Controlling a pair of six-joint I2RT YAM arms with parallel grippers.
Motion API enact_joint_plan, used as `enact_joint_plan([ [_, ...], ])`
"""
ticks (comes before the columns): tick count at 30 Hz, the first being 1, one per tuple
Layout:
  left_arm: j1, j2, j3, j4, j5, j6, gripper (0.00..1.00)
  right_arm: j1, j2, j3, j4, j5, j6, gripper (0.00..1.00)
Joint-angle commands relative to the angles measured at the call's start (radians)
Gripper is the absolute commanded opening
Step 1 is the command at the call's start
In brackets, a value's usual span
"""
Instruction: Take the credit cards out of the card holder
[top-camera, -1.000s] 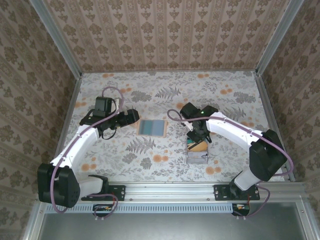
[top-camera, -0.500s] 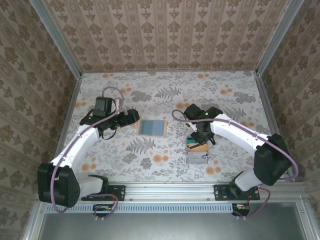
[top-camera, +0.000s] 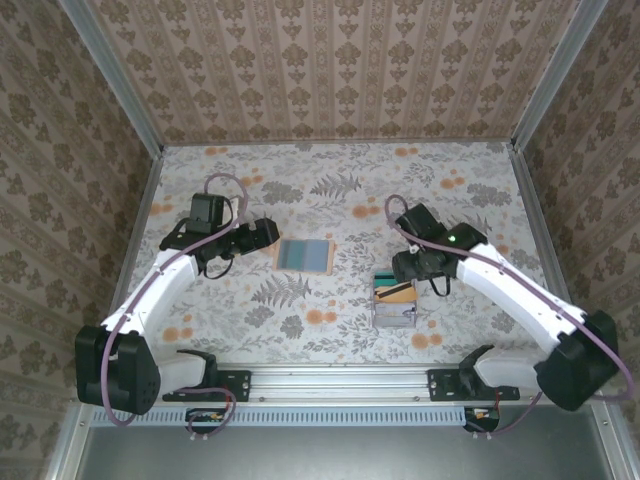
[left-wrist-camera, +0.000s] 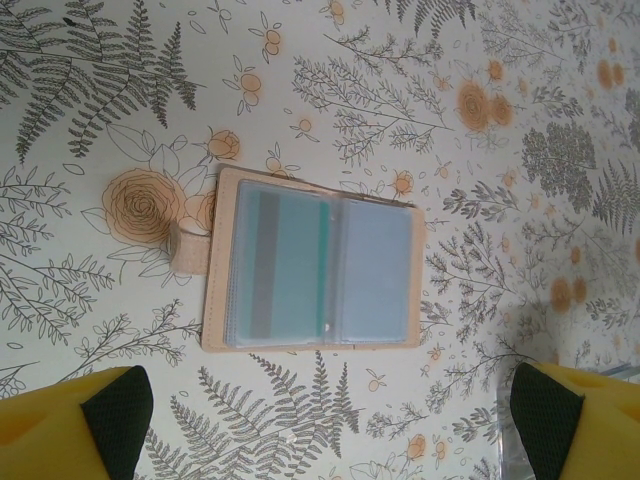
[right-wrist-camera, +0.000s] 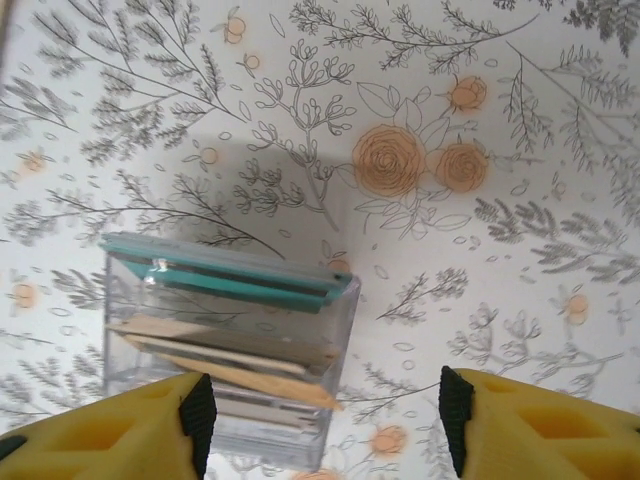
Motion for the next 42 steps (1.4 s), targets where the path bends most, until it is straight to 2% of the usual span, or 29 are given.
enact_joint_plan([
  [1,0.007,0.015,0.005,0.000,0.015,-0.006,0.96,-0.001,-0.044,-0.077,0.083,-0.060,0.186,0.65],
  [9,0.005,0.022,0.005,0.001,0.020,-0.006,0.96,0.016,-0.043,-0.165,0.166,-0.057,0.346,0.62],
  [13,0.005,0.024,0.006,0.001,0.018,-0.006,0.96,0.024,-0.002,-0.156,0.134,-0.021,0.393,0.58],
  [23,0.006,0.019,0.001,0.002,0.012,-0.009,0.96,0.050,0.055,-0.115,0.083,0.050,0.477,0.58],
  [32,0.005,0.022,-0.001,0.007,0.011,-0.011,0.96,0.071,0.058,-0.145,0.159,-0.036,0.547,0.51],
  [42,0.005,0.010,-0.007,0.003,0.011,-0.012,0.96,0.094,0.078,-0.141,0.191,-0.055,0.553,0.52],
])
